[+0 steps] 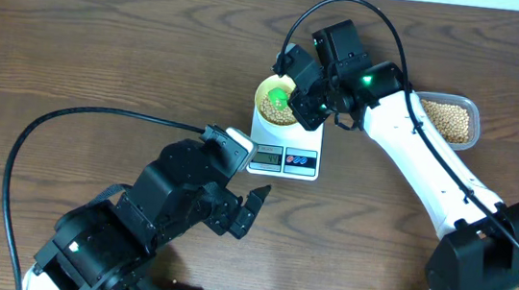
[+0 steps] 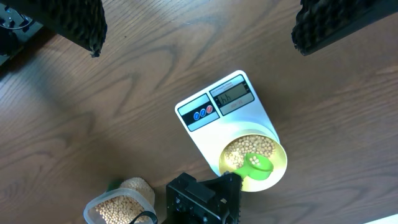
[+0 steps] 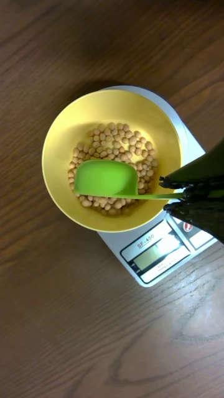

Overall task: Scoop item into bowl and weigh 50g on scale
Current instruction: 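Tip scoop with right gripper and shake beans into the yellow bowl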

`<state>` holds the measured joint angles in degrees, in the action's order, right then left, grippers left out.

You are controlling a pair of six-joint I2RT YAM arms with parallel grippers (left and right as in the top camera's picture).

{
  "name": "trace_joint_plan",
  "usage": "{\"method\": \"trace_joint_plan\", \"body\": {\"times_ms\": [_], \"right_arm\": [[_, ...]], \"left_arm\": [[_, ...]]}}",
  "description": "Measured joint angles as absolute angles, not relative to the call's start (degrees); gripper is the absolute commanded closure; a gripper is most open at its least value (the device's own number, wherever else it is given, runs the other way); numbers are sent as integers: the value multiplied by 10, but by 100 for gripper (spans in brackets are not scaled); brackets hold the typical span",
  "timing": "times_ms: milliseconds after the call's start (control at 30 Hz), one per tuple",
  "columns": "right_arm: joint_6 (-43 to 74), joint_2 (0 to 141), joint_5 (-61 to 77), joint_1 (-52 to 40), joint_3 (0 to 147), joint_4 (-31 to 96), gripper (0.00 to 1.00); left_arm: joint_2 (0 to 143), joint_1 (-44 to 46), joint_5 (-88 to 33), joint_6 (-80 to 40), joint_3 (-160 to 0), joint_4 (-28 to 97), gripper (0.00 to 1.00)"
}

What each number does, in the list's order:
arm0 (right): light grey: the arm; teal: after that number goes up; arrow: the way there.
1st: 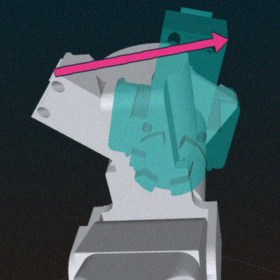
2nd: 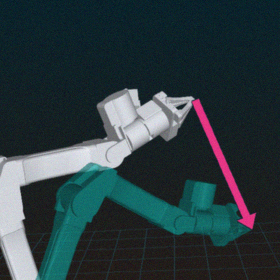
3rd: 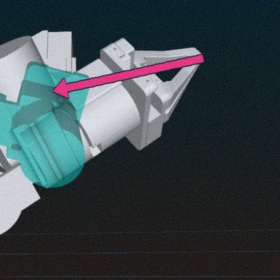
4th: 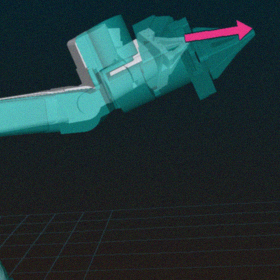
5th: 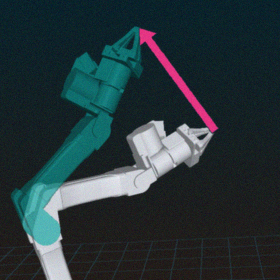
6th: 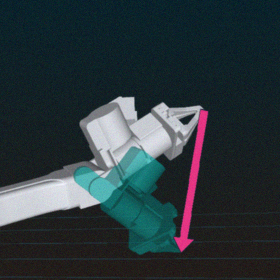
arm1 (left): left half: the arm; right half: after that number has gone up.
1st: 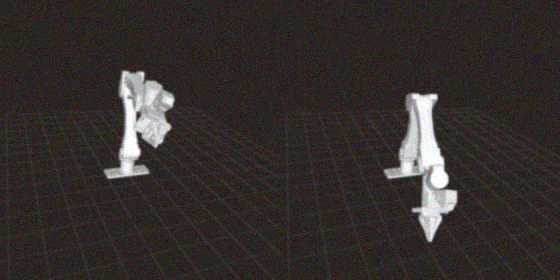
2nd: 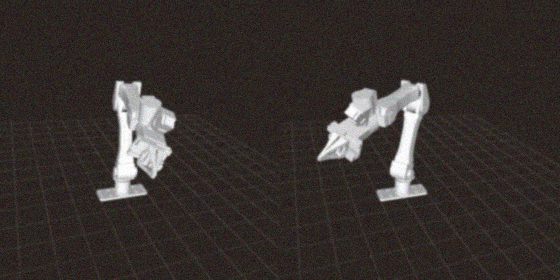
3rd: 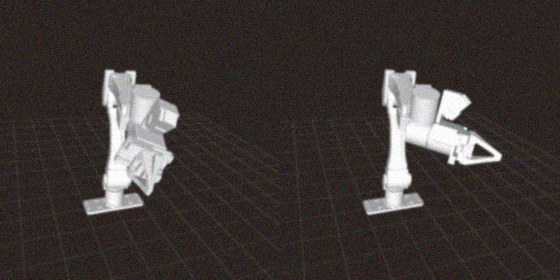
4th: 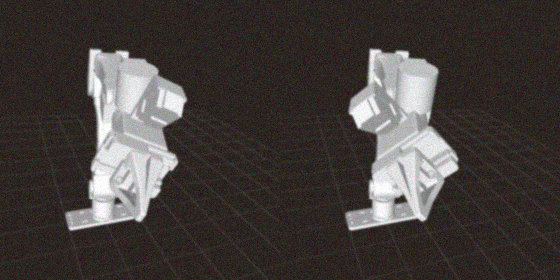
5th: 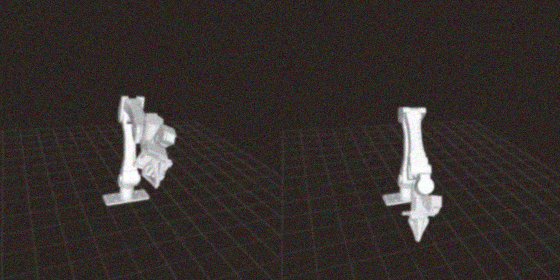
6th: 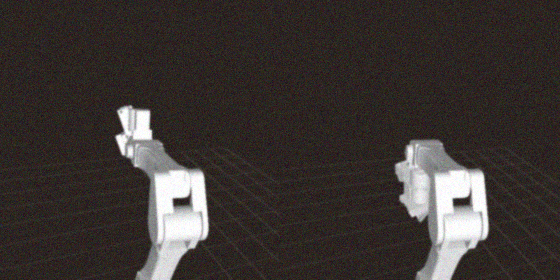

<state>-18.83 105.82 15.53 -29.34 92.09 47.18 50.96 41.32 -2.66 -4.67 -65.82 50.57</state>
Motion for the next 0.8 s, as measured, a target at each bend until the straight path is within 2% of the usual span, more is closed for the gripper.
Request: {"method": "trace_joint_plan", "body": {"times_ms": [800], "right_arm": [[-150, 1058, 155, -293, 921, 485, 99]], "left_arm": [[510, 413, -27, -47, -658, 506, 2]]}}
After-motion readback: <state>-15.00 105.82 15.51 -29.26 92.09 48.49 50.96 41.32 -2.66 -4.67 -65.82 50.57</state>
